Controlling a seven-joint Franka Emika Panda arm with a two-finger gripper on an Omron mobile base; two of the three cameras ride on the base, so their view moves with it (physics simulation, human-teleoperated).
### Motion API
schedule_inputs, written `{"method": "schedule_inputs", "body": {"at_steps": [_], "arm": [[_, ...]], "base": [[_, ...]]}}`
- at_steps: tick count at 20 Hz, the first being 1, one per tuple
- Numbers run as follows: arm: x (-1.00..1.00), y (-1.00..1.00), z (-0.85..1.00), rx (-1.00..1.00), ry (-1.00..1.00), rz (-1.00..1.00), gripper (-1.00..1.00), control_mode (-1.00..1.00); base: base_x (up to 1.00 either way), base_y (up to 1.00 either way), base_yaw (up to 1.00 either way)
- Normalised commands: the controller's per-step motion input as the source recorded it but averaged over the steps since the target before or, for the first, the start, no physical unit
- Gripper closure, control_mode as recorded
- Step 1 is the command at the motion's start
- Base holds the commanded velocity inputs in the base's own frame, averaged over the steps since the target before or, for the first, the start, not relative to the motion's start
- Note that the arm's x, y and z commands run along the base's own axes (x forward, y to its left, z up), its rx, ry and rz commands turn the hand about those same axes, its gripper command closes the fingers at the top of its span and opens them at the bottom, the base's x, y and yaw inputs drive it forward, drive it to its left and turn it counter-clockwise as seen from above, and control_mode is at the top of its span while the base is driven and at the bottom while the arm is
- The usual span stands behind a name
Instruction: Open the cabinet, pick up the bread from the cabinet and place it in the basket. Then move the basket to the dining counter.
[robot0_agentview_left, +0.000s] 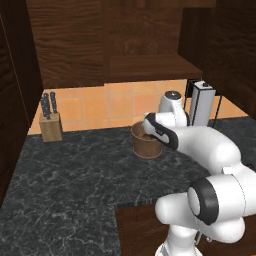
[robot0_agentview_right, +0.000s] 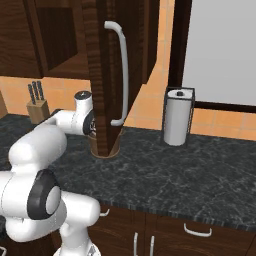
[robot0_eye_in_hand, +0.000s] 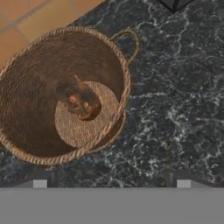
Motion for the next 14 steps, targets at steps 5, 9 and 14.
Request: {"method": "schedule_inputs", "body": {"at_steps": [5, 9, 14], "arm": [[-0.28, -0.01, -0.03, 0.25, 0.01, -0.18, -1.0, -1.0], [0.43, 0.0, -0.06, 0.01, 0.08, 0.0, -1.0, -1.0], [0.31, -0.1, -0.01, 0.0, 0.08, 0.02, -1.0, -1.0]], "base": [[0.0, 0.0, 0.0], [0.0, 0.0, 0.0], [0.0, 0.0, 0.0]]}}
